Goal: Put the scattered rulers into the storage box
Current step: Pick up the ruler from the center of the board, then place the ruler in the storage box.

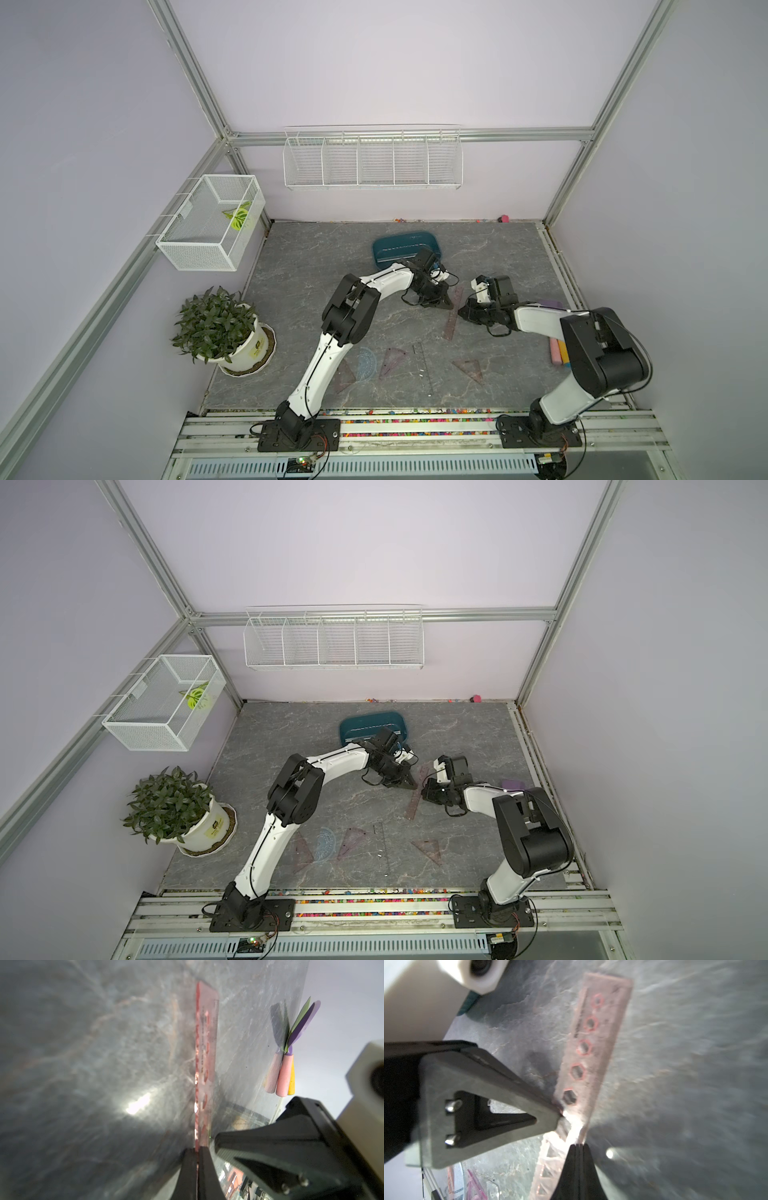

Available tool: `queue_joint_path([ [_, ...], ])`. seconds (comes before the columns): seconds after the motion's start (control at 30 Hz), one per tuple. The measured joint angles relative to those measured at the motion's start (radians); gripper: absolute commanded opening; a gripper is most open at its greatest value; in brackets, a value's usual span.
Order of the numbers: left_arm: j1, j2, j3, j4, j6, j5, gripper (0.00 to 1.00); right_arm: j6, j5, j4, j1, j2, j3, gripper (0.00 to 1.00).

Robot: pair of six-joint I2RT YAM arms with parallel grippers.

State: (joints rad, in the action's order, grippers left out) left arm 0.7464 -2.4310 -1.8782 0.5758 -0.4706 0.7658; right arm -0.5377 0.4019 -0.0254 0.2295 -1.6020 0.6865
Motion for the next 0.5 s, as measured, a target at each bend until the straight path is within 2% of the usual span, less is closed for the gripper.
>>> queue_joint_path([
  [0.2, 0.014, 0.040, 0.014, 0.029, 0.014, -0.032, 0.00, 0.014, -0.008, 0.066, -0.055, 0.129, 0.000, 0.03],
  [0.5, -0.009, 0.151, 0.031, 0.030, -0.018, -0.055, 0.00, 0.015, -0.008, 0.078, -0.062, 0.134, -0.003, 0.03],
])
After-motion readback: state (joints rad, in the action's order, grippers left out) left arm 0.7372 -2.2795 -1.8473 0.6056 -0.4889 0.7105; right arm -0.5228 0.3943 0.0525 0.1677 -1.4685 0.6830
